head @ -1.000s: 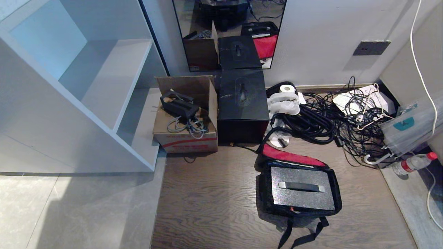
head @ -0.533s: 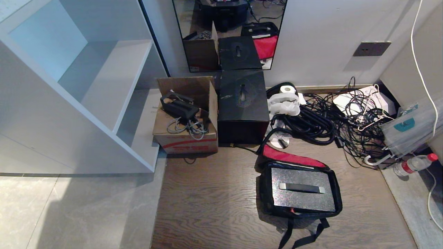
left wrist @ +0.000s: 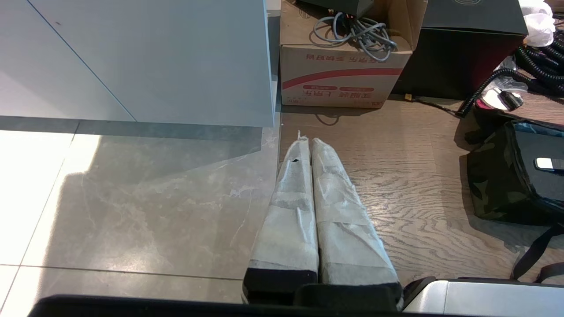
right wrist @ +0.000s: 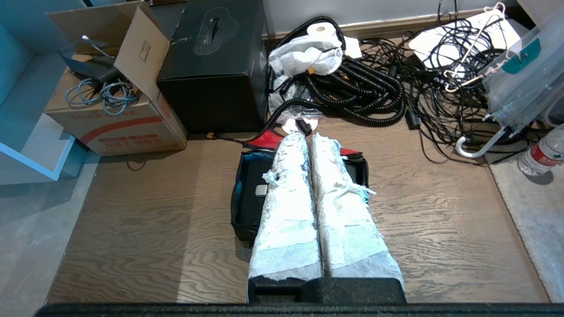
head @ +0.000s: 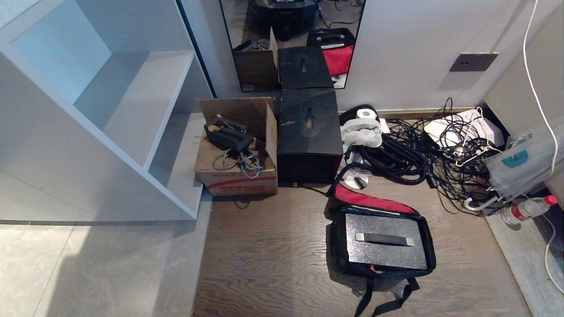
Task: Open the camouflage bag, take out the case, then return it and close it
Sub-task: Grip the handle
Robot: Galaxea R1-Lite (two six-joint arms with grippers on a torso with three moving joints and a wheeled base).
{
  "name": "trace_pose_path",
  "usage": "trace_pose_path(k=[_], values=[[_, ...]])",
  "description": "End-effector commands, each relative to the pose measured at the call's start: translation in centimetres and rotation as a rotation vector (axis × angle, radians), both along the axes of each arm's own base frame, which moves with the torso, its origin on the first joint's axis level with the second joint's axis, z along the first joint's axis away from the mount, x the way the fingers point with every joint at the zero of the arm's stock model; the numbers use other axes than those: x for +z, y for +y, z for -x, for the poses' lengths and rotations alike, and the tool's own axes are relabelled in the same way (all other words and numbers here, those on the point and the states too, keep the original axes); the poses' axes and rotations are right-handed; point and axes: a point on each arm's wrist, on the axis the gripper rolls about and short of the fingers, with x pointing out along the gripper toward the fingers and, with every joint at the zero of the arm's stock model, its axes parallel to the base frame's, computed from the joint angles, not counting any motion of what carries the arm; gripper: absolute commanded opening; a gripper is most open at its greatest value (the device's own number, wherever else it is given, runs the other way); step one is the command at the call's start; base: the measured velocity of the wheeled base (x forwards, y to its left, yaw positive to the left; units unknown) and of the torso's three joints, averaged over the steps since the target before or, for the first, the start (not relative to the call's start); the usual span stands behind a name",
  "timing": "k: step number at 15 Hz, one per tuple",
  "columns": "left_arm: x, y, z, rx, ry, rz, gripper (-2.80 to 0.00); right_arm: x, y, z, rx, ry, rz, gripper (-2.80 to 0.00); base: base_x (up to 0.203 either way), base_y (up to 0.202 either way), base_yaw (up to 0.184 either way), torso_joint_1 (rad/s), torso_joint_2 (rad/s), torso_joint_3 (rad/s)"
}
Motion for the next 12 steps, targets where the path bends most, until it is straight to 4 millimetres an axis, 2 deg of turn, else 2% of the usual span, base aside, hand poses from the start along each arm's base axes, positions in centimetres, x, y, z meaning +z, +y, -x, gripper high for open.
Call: trace_pose_path(k=[1,12], values=[[-0.01,0.0,0.0,0.001,0.001,0.0,-2.8,-1.1,0.01,-0.35,0.0,0.04,0.0,-2.8,0.0,0.0,0.0,0.0,0.0,0.0],[-0.01,0.0,0.0,0.001,0.001,-0.001,-2.8,-1.1,0.0,-0.35,0.001,0.04,0.0,-2.8,0.0,0.0,0.0,0.0,0.0,0.0]])
